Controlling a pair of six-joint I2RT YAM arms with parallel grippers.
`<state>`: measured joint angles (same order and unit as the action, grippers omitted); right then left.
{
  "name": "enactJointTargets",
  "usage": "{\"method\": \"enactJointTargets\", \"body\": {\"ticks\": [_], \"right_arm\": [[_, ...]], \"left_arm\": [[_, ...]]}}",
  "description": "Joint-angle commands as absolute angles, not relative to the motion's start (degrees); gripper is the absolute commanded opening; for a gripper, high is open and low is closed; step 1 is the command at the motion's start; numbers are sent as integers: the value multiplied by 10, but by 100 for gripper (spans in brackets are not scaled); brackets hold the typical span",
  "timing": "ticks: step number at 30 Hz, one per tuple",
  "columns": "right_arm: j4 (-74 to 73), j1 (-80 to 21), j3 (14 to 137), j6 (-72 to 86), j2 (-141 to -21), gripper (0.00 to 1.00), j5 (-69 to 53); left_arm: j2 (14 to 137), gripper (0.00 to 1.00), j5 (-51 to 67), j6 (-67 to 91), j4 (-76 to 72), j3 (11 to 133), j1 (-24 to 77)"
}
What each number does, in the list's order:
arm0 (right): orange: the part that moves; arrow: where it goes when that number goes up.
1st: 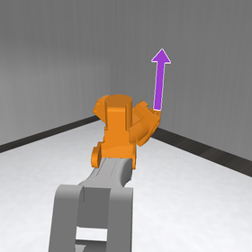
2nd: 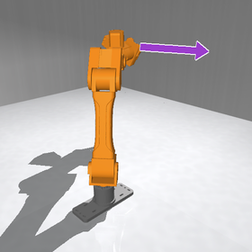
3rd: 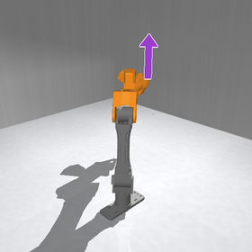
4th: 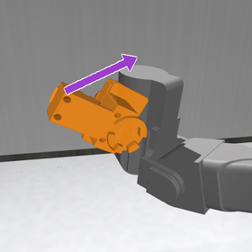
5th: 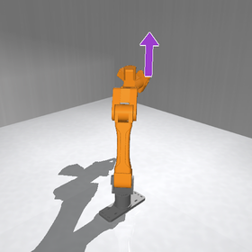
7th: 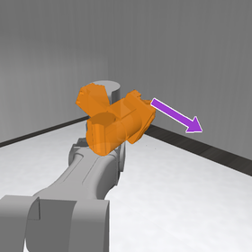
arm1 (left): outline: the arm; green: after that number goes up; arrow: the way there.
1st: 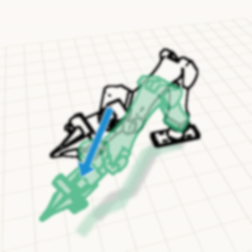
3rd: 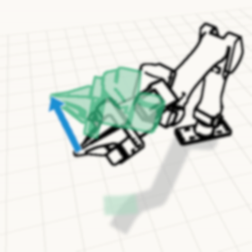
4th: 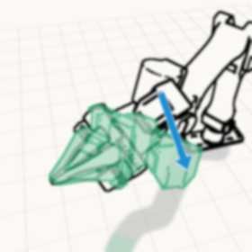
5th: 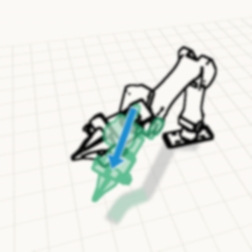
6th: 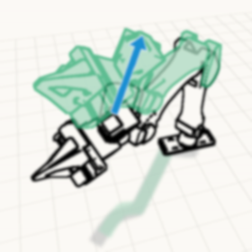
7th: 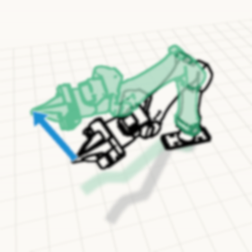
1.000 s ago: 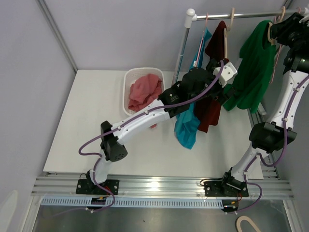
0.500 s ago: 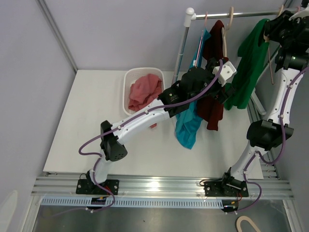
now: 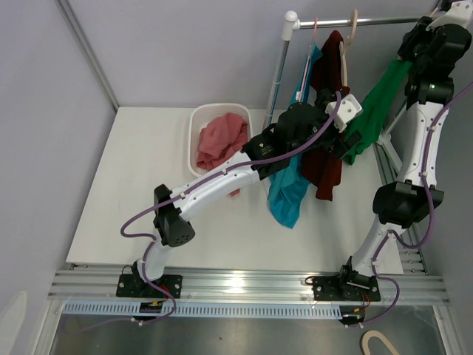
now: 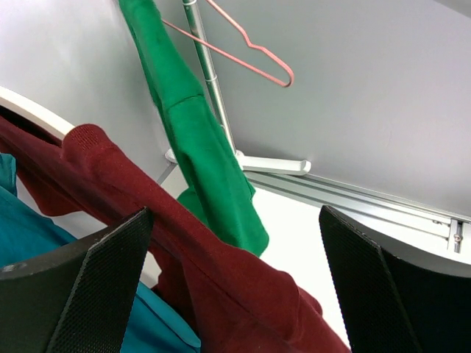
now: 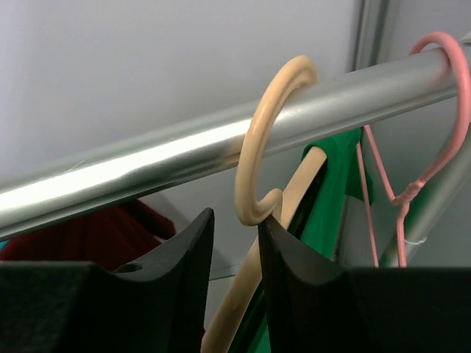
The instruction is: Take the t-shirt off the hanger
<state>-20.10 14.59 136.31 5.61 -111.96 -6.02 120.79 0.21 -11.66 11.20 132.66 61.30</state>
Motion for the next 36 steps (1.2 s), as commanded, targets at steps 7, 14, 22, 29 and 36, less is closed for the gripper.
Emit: {"method": "enactJointTargets", "body": {"ticks": [7,14,22,29,36], "right_arm": [[-161,133,1361,40,-1114,0,20],[-170,134,1359,52,-1100,0,6],[-195,149,1359,101,-1072,0,-105],[-207,174,1382,142,-1053,0,-168],[-242,177,1372,123,-1027,47,-148]], "left_arm": [[1199,99,4,-126,97,1321,613],[1189,99,4,-122,88,1307,613],[1166,98,4,-116,78,1277,613],[1136,98,4,-112,55,1229,613],[1130,98,4,-107,51,1218,613]]}}
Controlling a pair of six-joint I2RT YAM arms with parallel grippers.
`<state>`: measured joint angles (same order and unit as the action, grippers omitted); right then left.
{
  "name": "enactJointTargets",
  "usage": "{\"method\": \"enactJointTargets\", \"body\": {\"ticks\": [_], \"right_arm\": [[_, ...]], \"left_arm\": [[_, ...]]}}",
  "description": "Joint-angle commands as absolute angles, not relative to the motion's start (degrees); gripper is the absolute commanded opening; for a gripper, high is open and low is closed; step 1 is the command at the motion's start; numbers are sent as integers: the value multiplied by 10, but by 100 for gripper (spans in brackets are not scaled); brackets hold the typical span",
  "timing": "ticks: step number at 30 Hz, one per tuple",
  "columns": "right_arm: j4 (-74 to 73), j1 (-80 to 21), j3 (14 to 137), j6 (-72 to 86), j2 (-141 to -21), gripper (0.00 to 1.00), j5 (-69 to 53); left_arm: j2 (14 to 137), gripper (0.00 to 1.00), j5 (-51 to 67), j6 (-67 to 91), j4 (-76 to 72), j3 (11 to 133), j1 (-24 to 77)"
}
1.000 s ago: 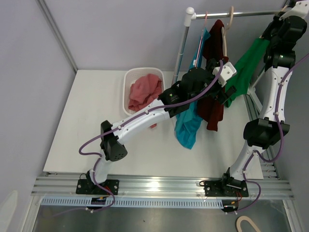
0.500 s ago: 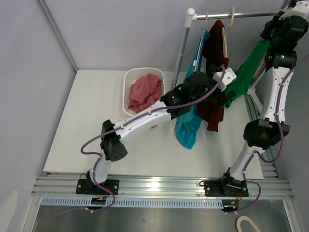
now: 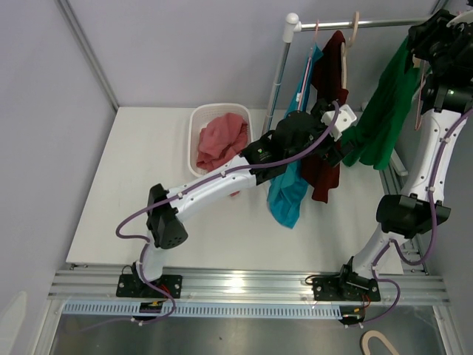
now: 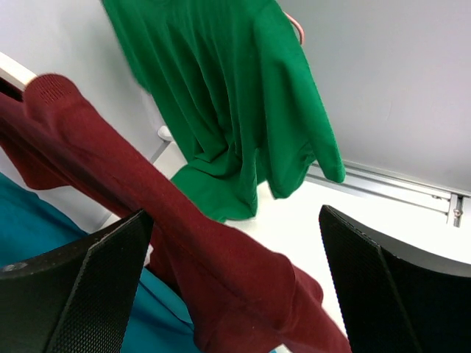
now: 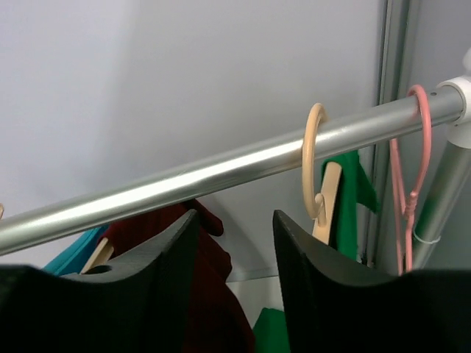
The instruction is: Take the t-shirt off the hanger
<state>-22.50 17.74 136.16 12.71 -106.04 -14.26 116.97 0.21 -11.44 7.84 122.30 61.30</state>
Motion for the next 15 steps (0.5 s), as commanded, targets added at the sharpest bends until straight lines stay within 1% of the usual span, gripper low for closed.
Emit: {"method": "enactJointTargets", "body": {"ticks": [1,5,9,12,15], "right_arm": [[-247,177,1369,121,-1018,51,-145],[-255,174,1353,112,-998,52,-125],[-284,175,1370,106,-997,54,-107],[-288,177,1370,102,-998,64,-91],[-288,183,1370,103,-1004,67,-90]], "left_arm": [[1129,98,4,-107,49,1217,614],[1124,98,3,-107,45,1209,614],[1115,99,3,-105,30,1185,614],[1113,98,3,-105,29,1181,614],[1111,99,3,-103,28,1174,614]]}}
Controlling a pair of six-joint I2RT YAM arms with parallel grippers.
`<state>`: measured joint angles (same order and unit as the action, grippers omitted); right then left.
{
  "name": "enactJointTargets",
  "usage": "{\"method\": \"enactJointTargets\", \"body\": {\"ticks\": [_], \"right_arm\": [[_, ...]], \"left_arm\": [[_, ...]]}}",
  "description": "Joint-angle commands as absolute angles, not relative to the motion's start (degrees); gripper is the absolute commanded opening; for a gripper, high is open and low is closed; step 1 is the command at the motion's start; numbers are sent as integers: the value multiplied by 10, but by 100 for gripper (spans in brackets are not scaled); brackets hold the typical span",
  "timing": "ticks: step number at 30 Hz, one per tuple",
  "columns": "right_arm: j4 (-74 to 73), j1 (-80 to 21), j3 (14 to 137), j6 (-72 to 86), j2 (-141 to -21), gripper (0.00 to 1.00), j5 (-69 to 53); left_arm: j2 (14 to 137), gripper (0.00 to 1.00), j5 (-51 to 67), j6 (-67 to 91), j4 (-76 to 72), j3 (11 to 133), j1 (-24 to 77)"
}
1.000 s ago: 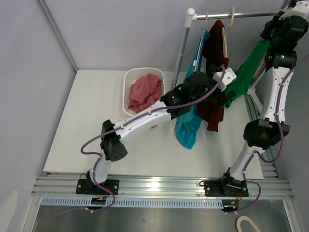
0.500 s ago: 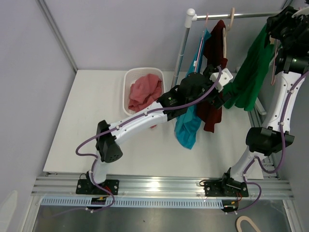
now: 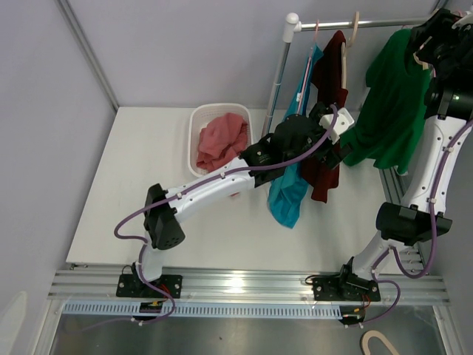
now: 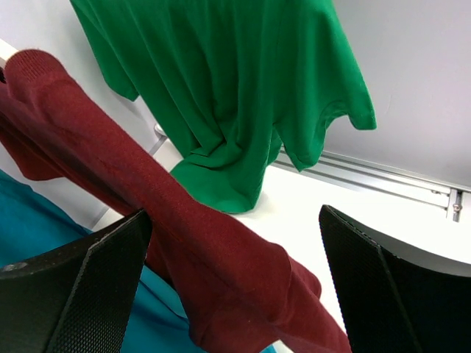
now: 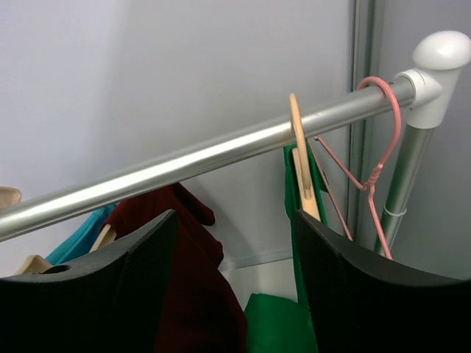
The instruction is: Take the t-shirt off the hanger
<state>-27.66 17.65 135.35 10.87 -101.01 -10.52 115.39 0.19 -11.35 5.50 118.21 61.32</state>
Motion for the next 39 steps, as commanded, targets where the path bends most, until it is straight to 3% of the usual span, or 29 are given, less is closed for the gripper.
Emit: {"method": "enactJointTargets", "body": {"ticks": [1,6,11,15,20,28,31,39], "right_arm": [[-286,186,1368,105,-1005,70,-92],[-271,209,1372,123,-1022,75,-119],[-237,232,1390,146,-1054,75,-179],[-253,260,1477,177,-1114,73,-233],[-232,266,1474,188,-1135,71,-251],[-217,268,1475,203,-1153,58,-285],[-217,267,1474,203,-1154,41,-287],[-217,254,1472,187,-1149,38,-265]], "left_arm": [[1111,99,3,-102,26,1173,614],[1109,100,3,-100,20,1166,614],[1110,99,3,-102,14,1161,613],[1111,100,3,-105,5,1150,614],[1114,100,3,-109,4,1142,614],[1115,99,3,-113,-21,1125,614],[1117,99,3,-114,-22,1123,613],[1116,100,3,-115,-22,1115,613]]}}
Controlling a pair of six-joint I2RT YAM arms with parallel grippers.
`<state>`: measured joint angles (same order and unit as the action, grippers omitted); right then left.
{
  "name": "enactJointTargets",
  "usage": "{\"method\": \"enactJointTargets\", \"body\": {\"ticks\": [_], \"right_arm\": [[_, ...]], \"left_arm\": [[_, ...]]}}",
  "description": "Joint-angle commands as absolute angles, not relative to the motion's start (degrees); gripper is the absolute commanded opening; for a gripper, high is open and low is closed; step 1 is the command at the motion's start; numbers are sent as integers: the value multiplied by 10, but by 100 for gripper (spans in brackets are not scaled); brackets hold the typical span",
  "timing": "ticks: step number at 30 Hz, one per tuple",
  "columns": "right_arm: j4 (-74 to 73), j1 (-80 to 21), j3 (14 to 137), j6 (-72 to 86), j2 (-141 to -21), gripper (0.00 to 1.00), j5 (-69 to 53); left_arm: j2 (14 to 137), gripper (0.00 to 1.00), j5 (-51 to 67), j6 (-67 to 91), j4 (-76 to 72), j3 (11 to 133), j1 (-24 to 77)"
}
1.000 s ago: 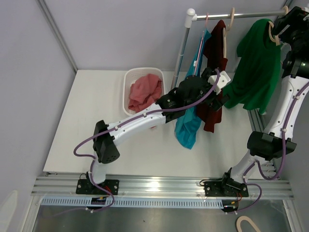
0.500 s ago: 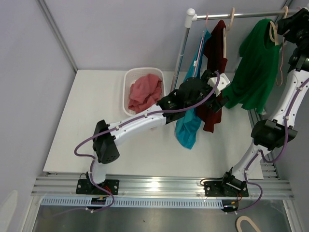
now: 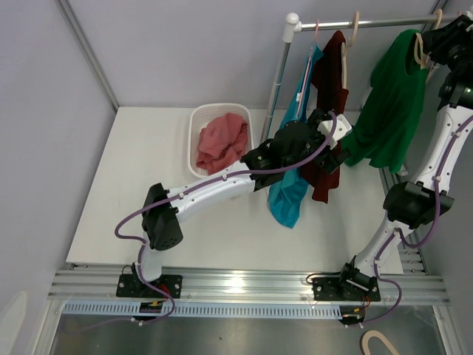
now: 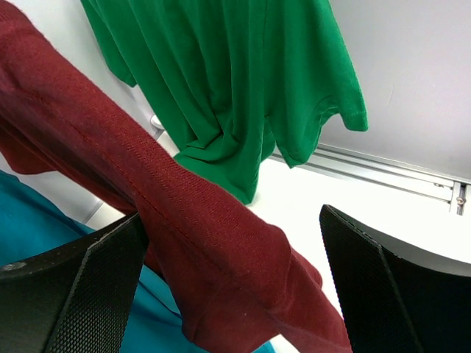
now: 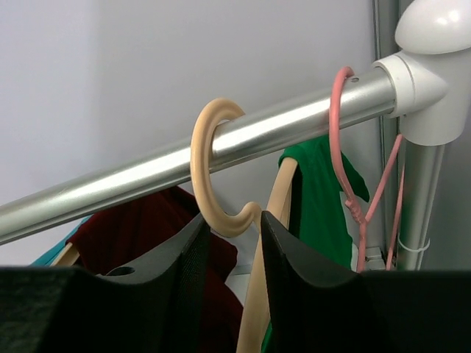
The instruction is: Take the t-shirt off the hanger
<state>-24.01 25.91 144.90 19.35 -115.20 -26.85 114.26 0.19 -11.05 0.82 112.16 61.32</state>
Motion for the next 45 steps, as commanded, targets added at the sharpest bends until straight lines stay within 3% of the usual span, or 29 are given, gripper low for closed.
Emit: {"method": "enactJointTargets", "body": {"ticks": [1,6,11,15,25,31,45], "right_arm": [[-216,252,1473,186,-1151,39,-263],[-215,230,1470,149,-1151,39,-215],[-214,200,1470,110,-1150,24,-140],[-207,185,1459,84,-1144,23,-75],[-90,181,1322,83,-1089,17,-9],[-91,176,1343,81,-1099,0,-1],[-139,150,1368,76,-1071,0,-33]], "left_arm": [[1114,100,3,-115,-22,1115,613],[1110,100,3,-119,-23,1109,613],[1107,100,3,-120,-23,1106,610],[1104,99,3,-120,-24,1097,608],[1086,99,3,-115,-35,1070,606],[1075,100,3,-118,-43,1055,606],[1062,99,3,-113,-51,1036,605]]}}
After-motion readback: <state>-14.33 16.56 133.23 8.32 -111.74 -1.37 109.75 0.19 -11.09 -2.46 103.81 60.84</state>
